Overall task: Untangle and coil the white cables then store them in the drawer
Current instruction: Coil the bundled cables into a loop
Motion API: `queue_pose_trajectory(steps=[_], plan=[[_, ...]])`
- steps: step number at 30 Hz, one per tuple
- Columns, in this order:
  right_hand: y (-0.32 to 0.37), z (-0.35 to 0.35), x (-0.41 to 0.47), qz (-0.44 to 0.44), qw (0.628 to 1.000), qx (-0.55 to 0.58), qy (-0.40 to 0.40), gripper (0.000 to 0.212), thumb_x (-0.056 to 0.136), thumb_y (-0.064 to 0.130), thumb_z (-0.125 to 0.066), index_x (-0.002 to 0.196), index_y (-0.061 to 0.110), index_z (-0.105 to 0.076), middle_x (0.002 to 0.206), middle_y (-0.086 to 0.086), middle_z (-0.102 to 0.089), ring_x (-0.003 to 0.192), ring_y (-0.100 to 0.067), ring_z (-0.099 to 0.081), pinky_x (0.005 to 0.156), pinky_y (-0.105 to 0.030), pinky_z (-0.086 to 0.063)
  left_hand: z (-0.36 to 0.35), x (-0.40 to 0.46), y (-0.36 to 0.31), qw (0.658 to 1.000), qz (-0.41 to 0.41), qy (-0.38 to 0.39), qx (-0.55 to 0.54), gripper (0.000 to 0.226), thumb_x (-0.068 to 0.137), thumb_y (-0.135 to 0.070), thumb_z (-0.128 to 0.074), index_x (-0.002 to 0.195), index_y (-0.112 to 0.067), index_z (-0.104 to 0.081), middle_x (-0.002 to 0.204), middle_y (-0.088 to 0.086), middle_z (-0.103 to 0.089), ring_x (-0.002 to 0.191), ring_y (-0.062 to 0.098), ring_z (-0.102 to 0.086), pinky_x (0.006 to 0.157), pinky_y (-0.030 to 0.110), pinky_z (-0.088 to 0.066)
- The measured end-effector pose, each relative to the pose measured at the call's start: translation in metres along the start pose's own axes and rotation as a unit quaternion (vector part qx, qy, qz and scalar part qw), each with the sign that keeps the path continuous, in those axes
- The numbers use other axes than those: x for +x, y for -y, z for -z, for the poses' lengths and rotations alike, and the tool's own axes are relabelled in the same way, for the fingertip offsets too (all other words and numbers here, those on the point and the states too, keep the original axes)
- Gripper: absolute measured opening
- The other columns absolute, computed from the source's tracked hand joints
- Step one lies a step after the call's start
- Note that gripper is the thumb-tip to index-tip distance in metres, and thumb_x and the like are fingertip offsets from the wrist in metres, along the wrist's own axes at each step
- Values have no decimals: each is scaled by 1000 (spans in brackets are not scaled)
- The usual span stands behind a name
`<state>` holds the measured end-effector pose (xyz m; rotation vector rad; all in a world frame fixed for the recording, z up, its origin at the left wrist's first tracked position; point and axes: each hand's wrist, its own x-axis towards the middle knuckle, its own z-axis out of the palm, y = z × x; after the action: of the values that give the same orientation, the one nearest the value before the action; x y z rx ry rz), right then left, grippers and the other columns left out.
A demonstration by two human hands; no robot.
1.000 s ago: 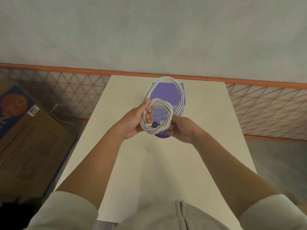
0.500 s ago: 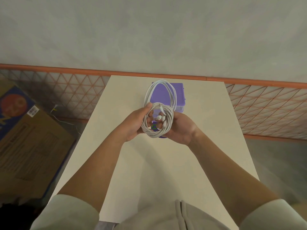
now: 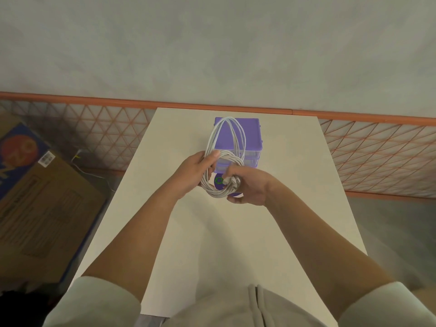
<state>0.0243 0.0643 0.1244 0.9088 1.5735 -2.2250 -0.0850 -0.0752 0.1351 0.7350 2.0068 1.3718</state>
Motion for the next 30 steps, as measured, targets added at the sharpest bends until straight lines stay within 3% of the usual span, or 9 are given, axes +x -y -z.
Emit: queue_pose_trajectory(steps=[3,5,10,15,19,23,25,28,30], plan=[[-1,0,4,-4,994,-91,-66,18,80,22,-69,97,15,-68,86,-2,-65,80,-17,-62,76,-34,-56,0,2,2,998,-26,-26,60,41,97,-50,-48,74,-17,-54,62,-6,-51,53,6,-47,54,16,-40],[0,-4,4,-4,974,-192,-120,28,82,30,-67,102,12,-67,85,-2,-65,75,-16,-62,68,-30,-56,-2,4,6,995,-39,-35,84,39,97,-49,-50,73,-18,-53,62,-6,-52,53,5,-47,57,18,-40],[-2,-15,2,27,886,-425,-183,36,91,37,-49,66,13,-56,63,0,-55,53,-17,-48,55,-26,-39,-7,6,12,989,-60,-63,120,37,96,-49,-51,83,-15,-58,66,-2,-54,57,7,-48,62,24,-40],[-2,-19,2,11,896,-431,-104,34,99,32,-38,75,12,-52,76,-2,-57,61,-20,-56,58,-28,-47,-4,7,18,982,-66,-95,153,43,97,-51,-49,85,-11,-57,65,-1,-55,63,17,-52,66,35,-44],[-8,-11,-1,57,894,-444,-30,39,103,38,-36,83,10,-53,76,3,-52,60,-14,-57,57,-24,-41,10,10,26,972,-60,-172,147,52,96,-56,-47,89,-6,-57,73,14,-61,72,33,-60,72,47,-50],[-15,-2,-8,27,884,-466,42,38,104,40,-37,93,10,-57,79,3,-55,64,-12,-60,66,-26,-45,29,9,32,958,-60,-243,142,57,96,-58,-44,84,-3,-53,75,16,-62,74,34,-60,71,48,-50],[-19,3,-5,2,870,-492,38,37,103,40,-38,93,11,-59,81,2,-59,66,-13,-61,66,-26,-45,31,8,30,957,-53,-255,126,58,97,-56,-45,85,0,-53,76,17,-62,73,29,-60,71,44,-48],[-25,6,4,-16,833,-552,-30,30,97,37,-46,85,15,-63,92,-3,-67,76,-19,-62,72,-29,-44,21,5,26,966,-45,-240,86,56,98,-50,-48,88,5,-53,72,12,-57,60,6,-54,64,30,-41],[-28,4,9,13,796,-598,-91,21,92,36,-52,102,19,-60,101,-2,-65,93,-24,-58,84,-36,-39,13,4,23,970,-45,-228,75,52,98,-48,-49,88,4,-54,69,5,-55,60,9,-51,62,26,-39]])
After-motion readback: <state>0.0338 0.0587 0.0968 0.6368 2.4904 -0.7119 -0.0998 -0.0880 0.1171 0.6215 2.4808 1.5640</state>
